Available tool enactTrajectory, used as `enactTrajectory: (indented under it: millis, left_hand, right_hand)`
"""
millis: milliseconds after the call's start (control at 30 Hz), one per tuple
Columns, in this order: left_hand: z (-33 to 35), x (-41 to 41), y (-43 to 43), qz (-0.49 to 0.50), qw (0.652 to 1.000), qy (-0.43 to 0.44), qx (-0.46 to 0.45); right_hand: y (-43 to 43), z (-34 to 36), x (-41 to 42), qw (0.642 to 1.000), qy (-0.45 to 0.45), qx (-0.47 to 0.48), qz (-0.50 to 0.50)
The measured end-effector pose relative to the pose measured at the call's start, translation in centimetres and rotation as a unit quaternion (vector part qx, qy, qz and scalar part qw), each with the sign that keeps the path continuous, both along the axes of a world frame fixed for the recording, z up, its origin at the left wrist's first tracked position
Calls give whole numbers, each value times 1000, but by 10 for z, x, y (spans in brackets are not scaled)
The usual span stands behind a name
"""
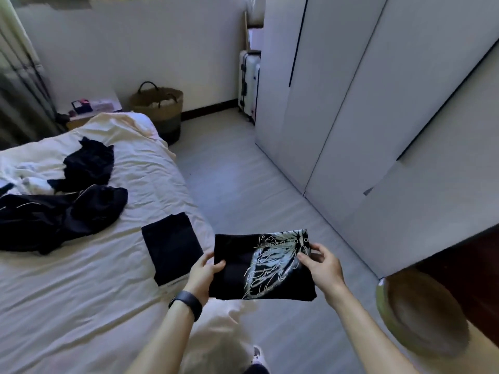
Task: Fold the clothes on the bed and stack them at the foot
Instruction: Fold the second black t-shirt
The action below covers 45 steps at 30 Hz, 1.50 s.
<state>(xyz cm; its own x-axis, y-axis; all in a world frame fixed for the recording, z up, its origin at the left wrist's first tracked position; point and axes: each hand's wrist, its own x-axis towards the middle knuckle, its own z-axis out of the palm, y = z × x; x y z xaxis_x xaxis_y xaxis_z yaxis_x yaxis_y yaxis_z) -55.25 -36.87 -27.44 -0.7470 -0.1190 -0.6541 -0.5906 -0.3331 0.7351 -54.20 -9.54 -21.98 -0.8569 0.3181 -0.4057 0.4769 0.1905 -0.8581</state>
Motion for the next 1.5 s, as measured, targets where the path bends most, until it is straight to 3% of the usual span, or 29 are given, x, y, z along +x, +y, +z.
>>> enactTrajectory:
  millis: [367, 600, 800, 1067, 1500]
  left_hand:
    - [-5, -113, 66, 175, 983, -53, -11]
    - [-17, -150, 103, 339, 938, -63, -26]
    - [-15, -135, 124, 505, 861, -64, 11]
    - [-53, -125, 89, 632, 772, -66, 19]
    - [-117, -139, 10, 721, 677, -139, 44]
  right_hand:
    - [50, -26, -206, 983, -62, 9, 170]
    - [39, -46, -336, 941, -83, -9, 328]
    - [-15, -41, -386, 872, -105, 3, 478]
    - [-138, -52, -402, 774, -99, 40, 624]
    - [-353, -111, -403, 614, -96, 126, 773]
